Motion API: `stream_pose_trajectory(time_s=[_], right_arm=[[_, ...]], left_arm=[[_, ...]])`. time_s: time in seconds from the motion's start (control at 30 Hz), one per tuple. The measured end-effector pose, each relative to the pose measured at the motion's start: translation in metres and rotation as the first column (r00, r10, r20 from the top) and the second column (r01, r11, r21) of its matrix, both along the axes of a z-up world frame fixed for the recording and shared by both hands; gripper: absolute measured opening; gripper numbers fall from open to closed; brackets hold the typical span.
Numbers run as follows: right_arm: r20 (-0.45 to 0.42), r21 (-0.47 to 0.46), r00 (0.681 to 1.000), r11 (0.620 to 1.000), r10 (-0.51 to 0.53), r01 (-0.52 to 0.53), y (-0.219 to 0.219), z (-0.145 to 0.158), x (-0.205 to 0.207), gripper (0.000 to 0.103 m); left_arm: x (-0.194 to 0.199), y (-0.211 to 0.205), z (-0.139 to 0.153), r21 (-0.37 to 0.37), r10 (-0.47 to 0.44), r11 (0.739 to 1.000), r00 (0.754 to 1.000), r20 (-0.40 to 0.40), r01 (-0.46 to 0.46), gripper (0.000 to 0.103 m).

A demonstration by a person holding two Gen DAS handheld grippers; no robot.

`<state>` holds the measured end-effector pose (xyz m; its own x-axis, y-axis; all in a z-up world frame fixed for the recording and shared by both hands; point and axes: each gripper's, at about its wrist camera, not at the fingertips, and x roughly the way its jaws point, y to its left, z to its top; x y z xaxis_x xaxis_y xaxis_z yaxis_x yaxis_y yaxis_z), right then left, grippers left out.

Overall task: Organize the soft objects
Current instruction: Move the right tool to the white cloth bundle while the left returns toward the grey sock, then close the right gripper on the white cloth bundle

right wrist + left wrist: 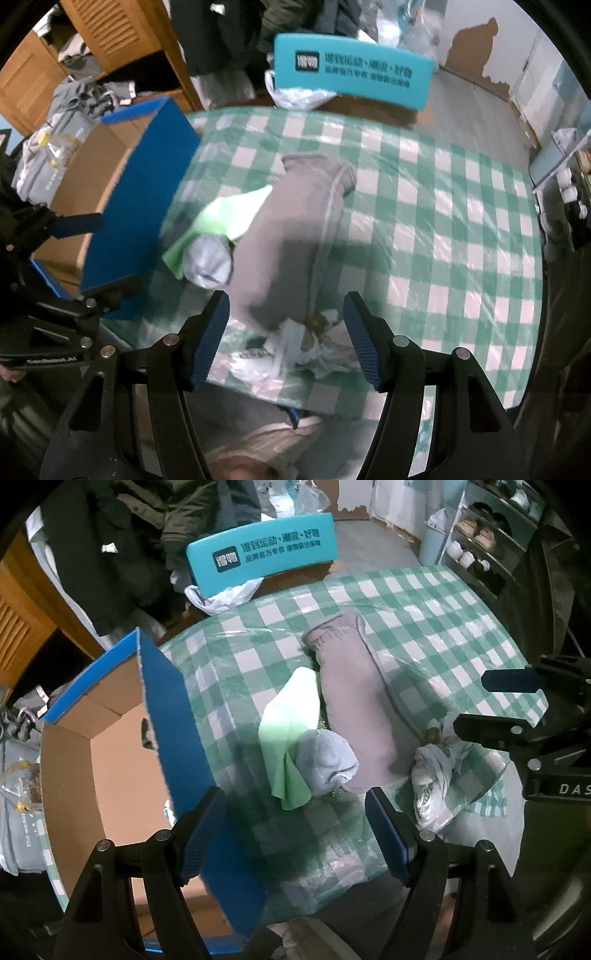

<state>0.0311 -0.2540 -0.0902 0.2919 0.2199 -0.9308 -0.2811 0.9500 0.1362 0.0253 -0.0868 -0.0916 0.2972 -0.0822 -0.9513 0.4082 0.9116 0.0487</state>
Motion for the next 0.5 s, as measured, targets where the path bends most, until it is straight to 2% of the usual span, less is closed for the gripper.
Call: stream_pose_trajectory(time_s=[0.5], right_arm=[[-0.109, -0.026, 0.993, 0.999, -0.034, 0.032, -0.014, -0.043, -0.006, 0.064]], left_arm=[[-0.002, -0.021, -0.022, 0.03, -0.032, 0.999, 0.999, -0.031, 0.033, 0.081]])
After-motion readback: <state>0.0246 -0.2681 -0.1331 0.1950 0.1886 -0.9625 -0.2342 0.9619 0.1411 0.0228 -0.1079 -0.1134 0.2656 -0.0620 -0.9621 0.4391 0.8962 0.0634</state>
